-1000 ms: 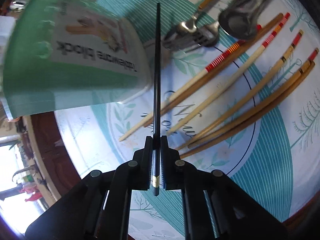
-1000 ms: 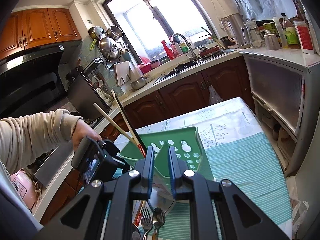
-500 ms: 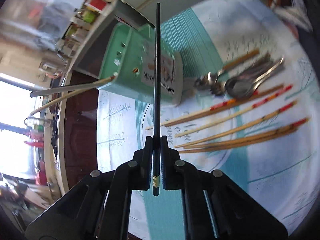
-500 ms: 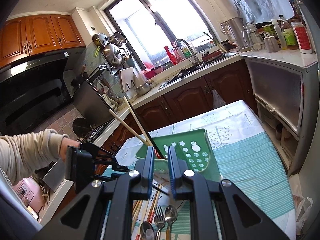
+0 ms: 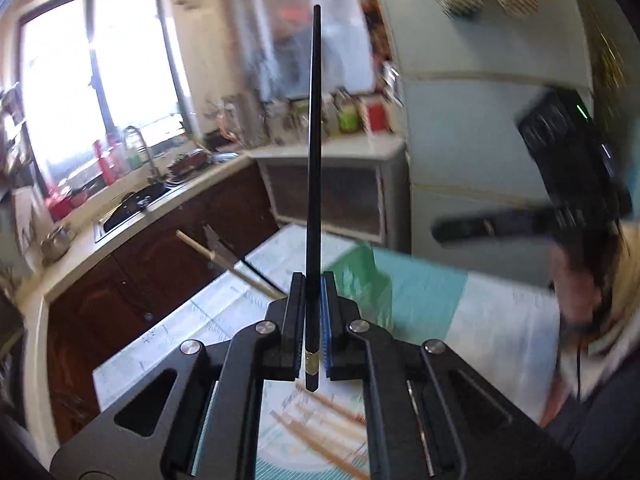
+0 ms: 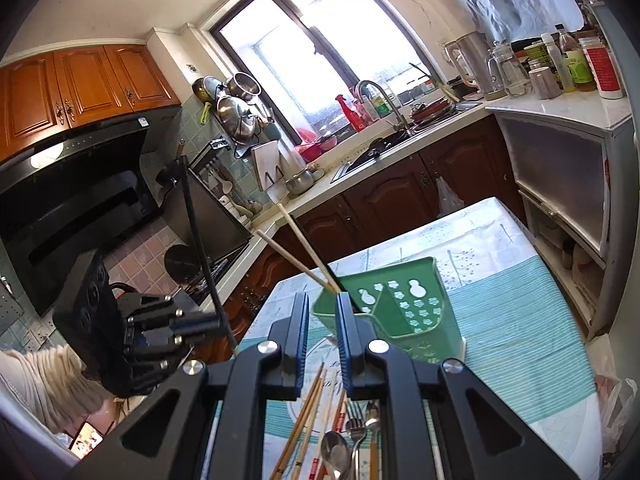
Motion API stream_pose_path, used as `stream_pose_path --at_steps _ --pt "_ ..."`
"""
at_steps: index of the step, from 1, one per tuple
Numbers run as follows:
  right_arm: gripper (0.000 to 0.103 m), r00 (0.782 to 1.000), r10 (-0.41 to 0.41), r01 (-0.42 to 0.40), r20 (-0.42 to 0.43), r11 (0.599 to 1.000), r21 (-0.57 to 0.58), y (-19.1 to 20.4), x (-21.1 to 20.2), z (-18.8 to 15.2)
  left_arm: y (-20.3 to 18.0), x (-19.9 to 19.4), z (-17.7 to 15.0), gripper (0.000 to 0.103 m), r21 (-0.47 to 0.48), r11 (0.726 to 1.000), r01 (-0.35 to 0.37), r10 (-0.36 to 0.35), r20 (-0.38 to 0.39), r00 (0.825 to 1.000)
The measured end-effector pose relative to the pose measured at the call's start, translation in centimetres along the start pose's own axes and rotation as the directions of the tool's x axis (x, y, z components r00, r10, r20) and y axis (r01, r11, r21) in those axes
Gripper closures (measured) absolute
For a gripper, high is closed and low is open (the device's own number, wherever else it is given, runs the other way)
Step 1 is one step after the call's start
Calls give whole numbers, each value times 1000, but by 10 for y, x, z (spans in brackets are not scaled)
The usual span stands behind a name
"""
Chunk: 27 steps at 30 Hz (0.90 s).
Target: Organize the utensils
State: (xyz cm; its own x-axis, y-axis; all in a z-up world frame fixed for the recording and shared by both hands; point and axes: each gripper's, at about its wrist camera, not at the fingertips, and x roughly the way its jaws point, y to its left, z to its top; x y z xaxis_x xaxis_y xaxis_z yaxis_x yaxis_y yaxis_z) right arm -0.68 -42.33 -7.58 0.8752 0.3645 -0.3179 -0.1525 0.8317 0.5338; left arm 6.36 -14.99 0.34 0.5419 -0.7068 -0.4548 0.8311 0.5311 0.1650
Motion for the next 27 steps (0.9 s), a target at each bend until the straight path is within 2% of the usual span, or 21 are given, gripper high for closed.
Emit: stream_pose_path --at_steps 3,5,8,13,17,27 --pt "90 1000 11 -11 -1 1000 -25 11 -4 4 4 4 16 98 -123 992 -37 45 60 997" --pt "90 1000 21 -21 9 999 -35 17 -10 5 9 10 22 98 -222 974 -56 79 97 992" --pt "90 999 30 -29 20 999 -35 19 -16 5 14 26 21 98 -316 945 -81 122 114 986" --pt "90 1000 23 -23 17 1000 -7 12 -20 -1 14 72 -1 98 -356 924 -140 177 73 982" --pt "90 1000 -5 5 4 1000 -1 1 -20 -6 16 111 -28 98 -390 905 -170 190 15 982" --pt "90 1000 -1 1 -21 1000 -15 -7 -4 -7 10 148 -68 98 -447 870 -207 180 -103 978"
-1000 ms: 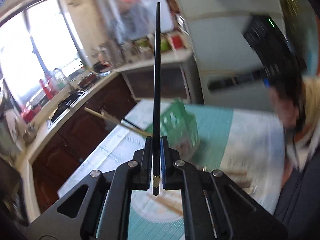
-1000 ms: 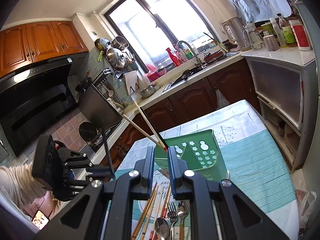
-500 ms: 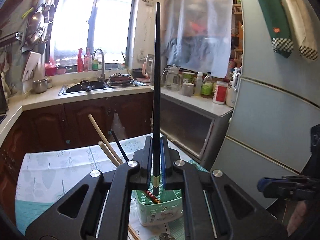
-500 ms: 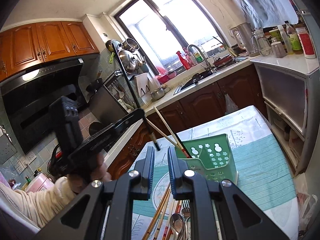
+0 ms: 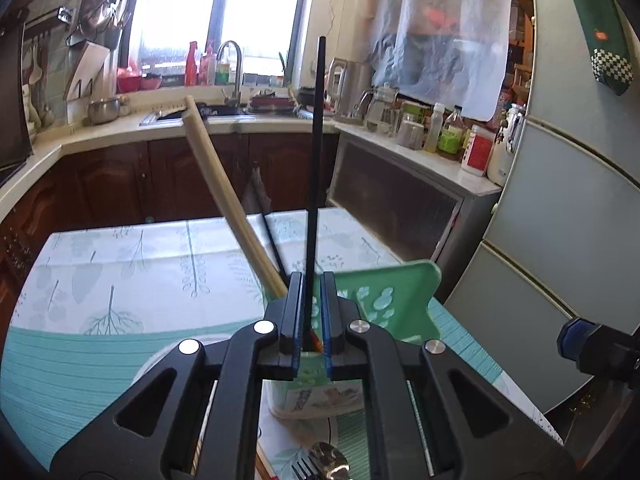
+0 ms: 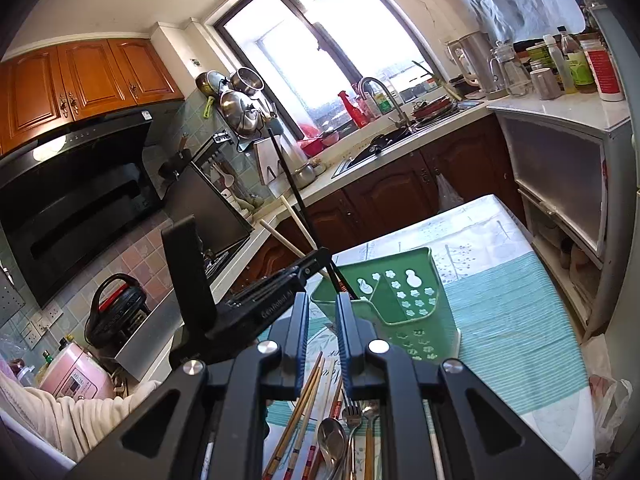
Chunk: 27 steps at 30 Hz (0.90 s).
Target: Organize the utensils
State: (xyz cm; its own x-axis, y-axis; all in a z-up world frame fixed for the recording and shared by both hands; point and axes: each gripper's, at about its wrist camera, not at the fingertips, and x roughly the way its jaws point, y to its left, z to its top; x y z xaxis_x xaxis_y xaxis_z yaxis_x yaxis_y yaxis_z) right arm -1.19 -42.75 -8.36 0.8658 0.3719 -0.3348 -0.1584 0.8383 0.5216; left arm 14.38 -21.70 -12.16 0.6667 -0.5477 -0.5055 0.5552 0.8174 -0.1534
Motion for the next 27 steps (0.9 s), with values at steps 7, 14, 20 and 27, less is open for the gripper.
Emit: stream_pose_path --at_steps 7,14,20,27 --pt "90 1000 10 -10 -22 1000 -8 1 8 -3 0 -16 -10 76 -18 1000 18 -19 -43 999" --pt "90 999 -7 6 -45 1000 -12 3 13 -5 6 -59 -11 58 -68 998 -6 -3 -142 990" --pt "90 995 -32 28 -96 998 -48 14 24 -8 29 -96 -23 51 -80 989 -127 104 -248 963" --pt "89 983 -138 129 -123 989 -78 21 39 -7 49 -133 -49 51 -102 973 -206 171 -283 944"
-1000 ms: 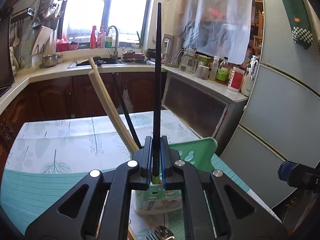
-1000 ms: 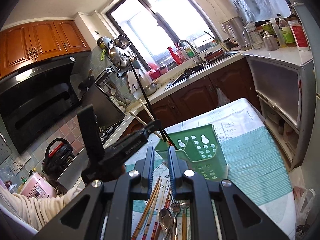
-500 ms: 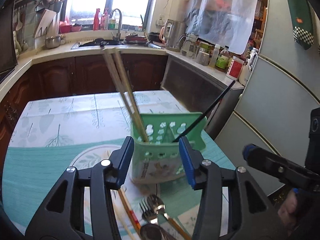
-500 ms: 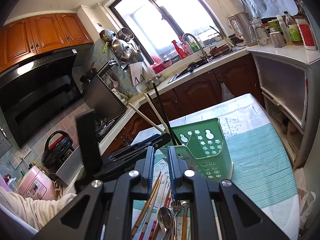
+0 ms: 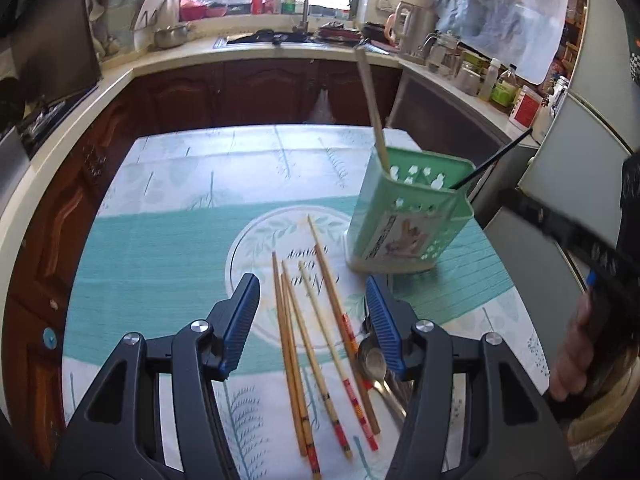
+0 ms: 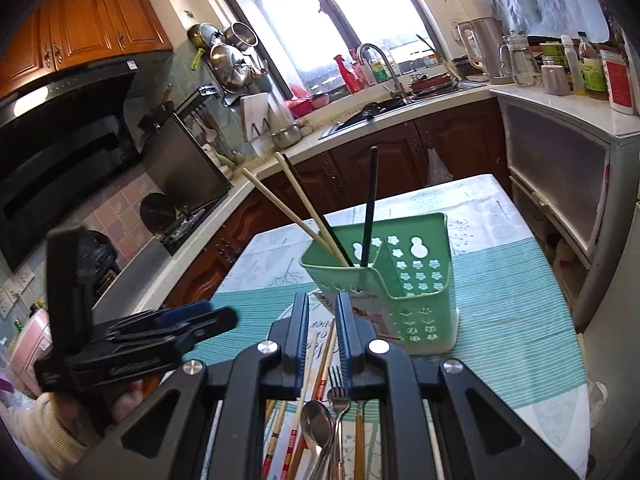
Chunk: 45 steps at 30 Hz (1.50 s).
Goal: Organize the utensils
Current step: 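Move both tools back over the remaining wooden chopsticks, then lower the left tool onto a plain wooden chopstick while the right tool lowers onto another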
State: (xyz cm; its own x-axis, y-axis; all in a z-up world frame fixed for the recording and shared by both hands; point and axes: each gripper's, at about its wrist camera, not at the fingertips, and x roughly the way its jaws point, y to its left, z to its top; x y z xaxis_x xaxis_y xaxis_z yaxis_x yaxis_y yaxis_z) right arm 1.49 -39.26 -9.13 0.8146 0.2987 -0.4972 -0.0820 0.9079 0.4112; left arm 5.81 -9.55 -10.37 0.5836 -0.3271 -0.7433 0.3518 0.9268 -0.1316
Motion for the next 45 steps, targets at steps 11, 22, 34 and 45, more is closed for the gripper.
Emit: stream_pose_path --at_steps 11,22,34,45 --pt "73 973 -227 229 43 973 -26 0 32 29 26 12 -21 50 -59 995 -79 74 -94 993" --pt "98 967 -253 254 31 959 -126 29 45 56 37 25 -19 50 -83 992 -100 89 -125 988" --pt "77 973 -208 185 -99 962 -201 68 89 78 45 39 -22 50 -82 985 -153 131 -233 964" --pt "68 981 -164 135 -102 959 -249 92 56 63 51 59 -25 50 -116 988 -106 59 -353 934"
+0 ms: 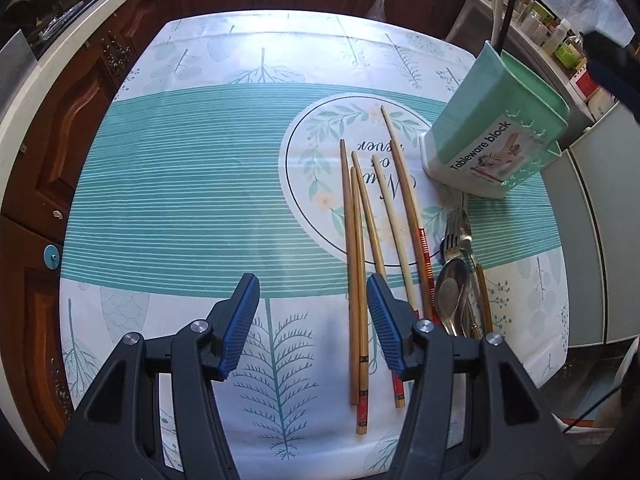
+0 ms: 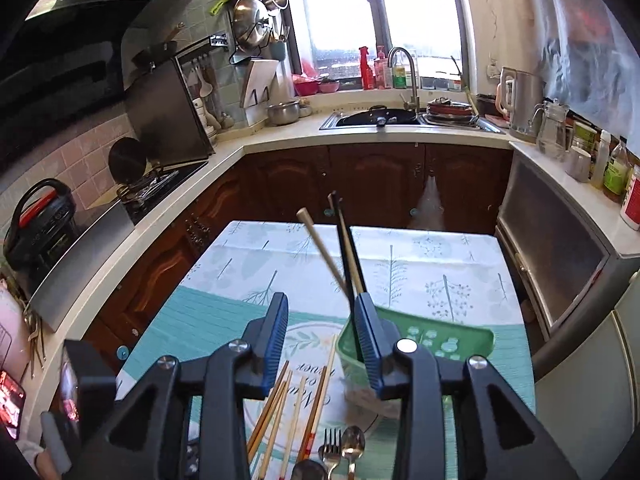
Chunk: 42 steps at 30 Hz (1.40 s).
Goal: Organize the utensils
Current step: 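Lower the left tool onto a plain wooden chopstick while the right tool lowers onto another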
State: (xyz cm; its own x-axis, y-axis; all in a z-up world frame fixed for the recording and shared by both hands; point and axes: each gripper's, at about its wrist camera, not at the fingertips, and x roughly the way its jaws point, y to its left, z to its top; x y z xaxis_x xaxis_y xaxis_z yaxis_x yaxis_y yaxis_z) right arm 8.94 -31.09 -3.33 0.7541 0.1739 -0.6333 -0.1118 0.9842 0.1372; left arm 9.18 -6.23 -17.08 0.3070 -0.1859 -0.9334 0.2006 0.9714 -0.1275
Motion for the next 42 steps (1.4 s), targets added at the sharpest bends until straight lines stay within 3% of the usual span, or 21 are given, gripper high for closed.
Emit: stream_pose_path --at_steps 13,17,26,34,42 --pt "69 971 47 -37 -234 998 47 5 35 -70 -5 33 10 50 35 997 72 -69 -64 996" --pt "73 959 51 -31 -280 997 77 -1 46 -85 -7 49 14 65 43 996 72 -68 -86 994" --pt "78 941 50 -5 -335 991 135 -20 58 -104 -2 78 34 89 10 991 135 -132 -155 979" --pt "78 938 54 1 -343 988 157 -28 60 -109 -9 86 50 90 6 986 169 -164 -207 964" --pt "78 934 72 -16 -350 987 160 -25 62 -112 -24 95 56 90 51 990 132 -116 -237 965"
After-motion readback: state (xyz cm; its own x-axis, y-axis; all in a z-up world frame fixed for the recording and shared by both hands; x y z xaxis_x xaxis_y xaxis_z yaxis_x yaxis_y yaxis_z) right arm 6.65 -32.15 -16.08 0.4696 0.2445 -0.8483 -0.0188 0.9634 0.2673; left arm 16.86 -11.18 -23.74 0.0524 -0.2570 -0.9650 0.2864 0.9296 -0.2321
